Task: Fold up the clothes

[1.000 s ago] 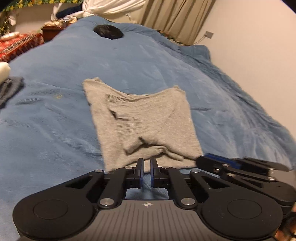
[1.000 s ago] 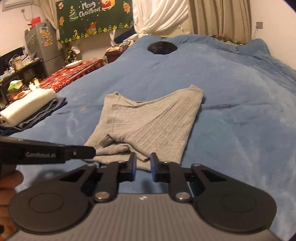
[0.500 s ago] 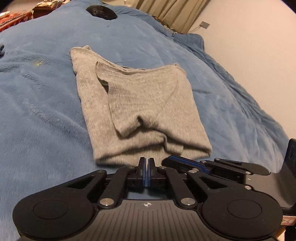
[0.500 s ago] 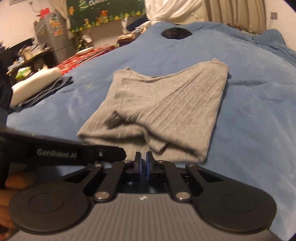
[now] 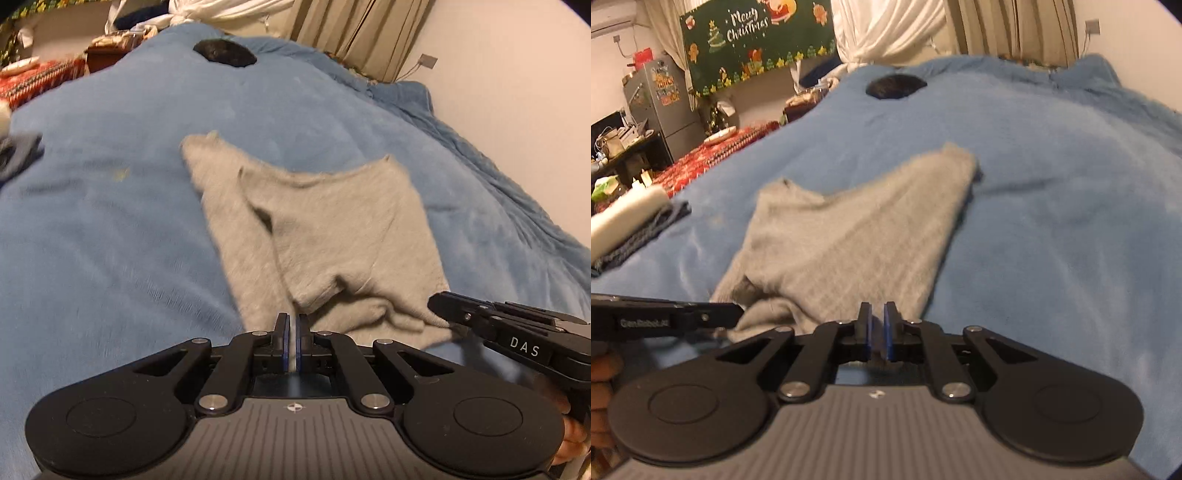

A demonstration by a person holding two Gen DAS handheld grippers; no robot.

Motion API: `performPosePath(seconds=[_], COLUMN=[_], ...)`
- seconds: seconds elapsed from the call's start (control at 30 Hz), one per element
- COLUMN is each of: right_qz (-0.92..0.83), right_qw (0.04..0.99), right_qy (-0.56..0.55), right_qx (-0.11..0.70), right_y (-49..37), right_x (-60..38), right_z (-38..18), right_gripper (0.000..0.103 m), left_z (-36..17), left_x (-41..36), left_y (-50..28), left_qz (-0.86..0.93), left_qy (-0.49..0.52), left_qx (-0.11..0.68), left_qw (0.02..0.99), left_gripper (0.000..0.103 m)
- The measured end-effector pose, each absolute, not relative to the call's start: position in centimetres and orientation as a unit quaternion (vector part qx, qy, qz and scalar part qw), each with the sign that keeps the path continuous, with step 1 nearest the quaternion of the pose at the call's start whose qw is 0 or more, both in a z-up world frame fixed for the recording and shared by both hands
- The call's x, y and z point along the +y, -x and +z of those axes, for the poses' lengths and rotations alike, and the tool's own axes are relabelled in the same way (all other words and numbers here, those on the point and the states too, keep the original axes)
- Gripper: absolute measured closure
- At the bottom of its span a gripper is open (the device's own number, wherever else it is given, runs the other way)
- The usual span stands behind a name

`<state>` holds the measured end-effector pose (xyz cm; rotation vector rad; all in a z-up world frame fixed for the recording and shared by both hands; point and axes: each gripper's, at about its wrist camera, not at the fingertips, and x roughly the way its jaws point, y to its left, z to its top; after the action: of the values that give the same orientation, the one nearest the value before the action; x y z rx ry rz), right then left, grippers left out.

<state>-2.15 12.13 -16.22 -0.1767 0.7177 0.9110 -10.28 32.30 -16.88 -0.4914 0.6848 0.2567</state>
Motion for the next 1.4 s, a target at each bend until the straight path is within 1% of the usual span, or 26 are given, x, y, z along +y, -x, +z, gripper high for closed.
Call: performPosePath(seconds=[0.17, 0.3, 0.37, 0.4, 0.43, 0.5, 0.63, 0.8, 0.93, 0.97, 1.0, 1.03, 1.07, 1.13, 1.27, 1.4], right_qz=[0.44, 0.449, 0.452, 0.452, 0.451, 0.447, 0.438, 0.434, 0.434, 0.434, 0.436, 0.436, 0.435, 0.432, 0.425, 0.429], right_qw=[0.83, 0.826, 0.828, 0.827, 0.827, 0.824, 0.813, 0.798, 0.786, 0.782, 0.778, 0.775, 0.773, 0.772, 0.776, 0.778], right_qy=[0.105, 0.085, 0.065, 0.055, 0.045, 0.024, -0.023, -0.067, -0.086, -0.091, -0.096, -0.101, -0.104, -0.109, -0.115, -0.132], right_qx=[0.325, 0.328, 0.326, 0.329, 0.333, 0.346, 0.383, 0.413, 0.433, 0.438, 0.442, 0.446, 0.449, 0.453, 0.452, 0.439], right_y=[3.8, 3.8, 3.6, 3.4, 3.0, 2.1, 0.3, -1.2, -1.9, -2.0, -2.2, -2.2, -2.2, -2.0, -1.5, -0.9], right_x=[10.3, 8.6, 7.5, 7.1, 6.7, 6.4, 6.3, 6.9, 7.8, 8.0, 8.1, 8.3, 8.4, 8.6, 8.7, 7.7], right_z=[-17.0, -15.3, -14.4, -14.2, -14.0, -14.0, -14.7, -15.6, -16.3, -16.5, -16.6, -16.6, -16.6, -16.6, -16.0, -13.6], right_gripper=[0.096, 0.095, 0.088, 0.086, 0.086, 0.085, 0.076, 0.072, 0.071, 0.071, 0.074, 0.088, 0.093, 0.095, 0.097, 0.097], left_z=[-17.1, -15.7, -14.8, -14.4, -14.1, -14.1, -15.2, -16.2, -17.0, -17.0, -17.1, -17.1, -17.1, -17.1, -16.4, -13.6], left_x=[32.1, 32.0, 32.2, 32.3, 32.5, 33.4, 35.4, 35.7, 35.2, 35.1, 35.1, 35.1, 35.2, 35.4, 35.3, 34.5], left_y=[12.0, 12.8, 13.7, 14.2, 14.7, 15.4, 14.9, 13.1, 11.3, 11.0, 10.9, 10.9, 11.0, 11.2, 11.7, 12.4], left_qz=[0.125, 0.126, 0.123, 0.122, 0.121, 0.123, 0.121, 0.1, 0.094, 0.094, 0.094, 0.094, 0.095, 0.1, 0.115, 0.115], left_qy=[0.241, 0.238, 0.243, 0.246, 0.253, 0.276, 0.325, 0.337, 0.327, 0.326, 0.327, 0.331, 0.335, 0.345, 0.353, 0.344], left_qx=[0.332, 0.325, 0.311, 0.303, 0.296, 0.285, 0.291, 0.308, 0.328, 0.33, 0.331, 0.331, 0.33, 0.327, 0.32, 0.309], left_qw=[0.904, 0.906, 0.911, 0.913, 0.913, 0.91, 0.891, 0.884, 0.881, 0.881, 0.88, 0.879, 0.877, 0.874, 0.872, 0.879], left_gripper=[0.1, 0.1, 0.092, 0.085, 0.082, 0.077, 0.077, 0.075, 0.076, 0.078, 0.083, 0.089, 0.091, 0.095, 0.096, 0.096])
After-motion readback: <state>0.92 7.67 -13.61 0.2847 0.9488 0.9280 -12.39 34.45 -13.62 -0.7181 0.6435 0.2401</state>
